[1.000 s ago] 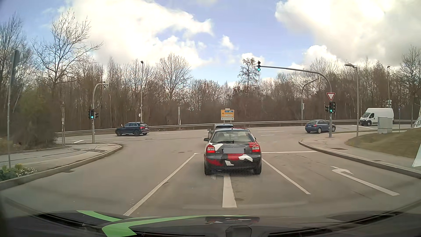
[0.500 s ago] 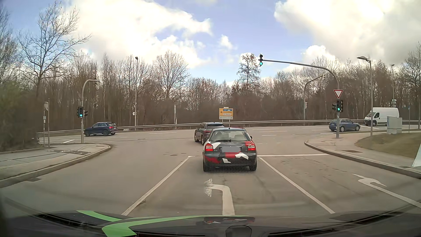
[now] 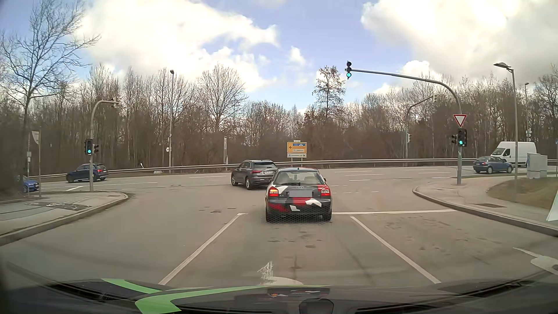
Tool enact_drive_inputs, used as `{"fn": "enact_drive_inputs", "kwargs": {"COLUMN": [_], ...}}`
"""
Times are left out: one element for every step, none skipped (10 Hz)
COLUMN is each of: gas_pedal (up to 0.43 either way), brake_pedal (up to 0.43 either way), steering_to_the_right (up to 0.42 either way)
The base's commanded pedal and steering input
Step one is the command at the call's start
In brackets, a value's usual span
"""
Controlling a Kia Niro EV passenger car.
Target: Follow the waypoints while adhering to traffic rules and regulations
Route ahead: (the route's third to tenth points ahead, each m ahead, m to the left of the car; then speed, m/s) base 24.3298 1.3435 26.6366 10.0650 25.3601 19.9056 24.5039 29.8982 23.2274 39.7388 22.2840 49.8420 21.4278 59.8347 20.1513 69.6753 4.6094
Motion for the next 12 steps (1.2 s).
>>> {"fn": "enact_drive_inputs", "kwargs": {"gas_pedal": [0.138, 0.138, 0.138, 0.130, 0.130, 0.118, 0.110, 0.110, 0.110, 0.098, 0.098, 0.098], "brake_pedal": [0.000, 0.000, 0.000, 0.000, 0.000, 0.000, 0.000, 0.000, 0.000, 0.000, 0.000, 0.000], "steering_to_the_right": [0.012, 0.011, 0.011, 0.010, 0.005, 0.002, 0.002, 0.001, 0.001, -0.004, -0.010, -0.009]}}
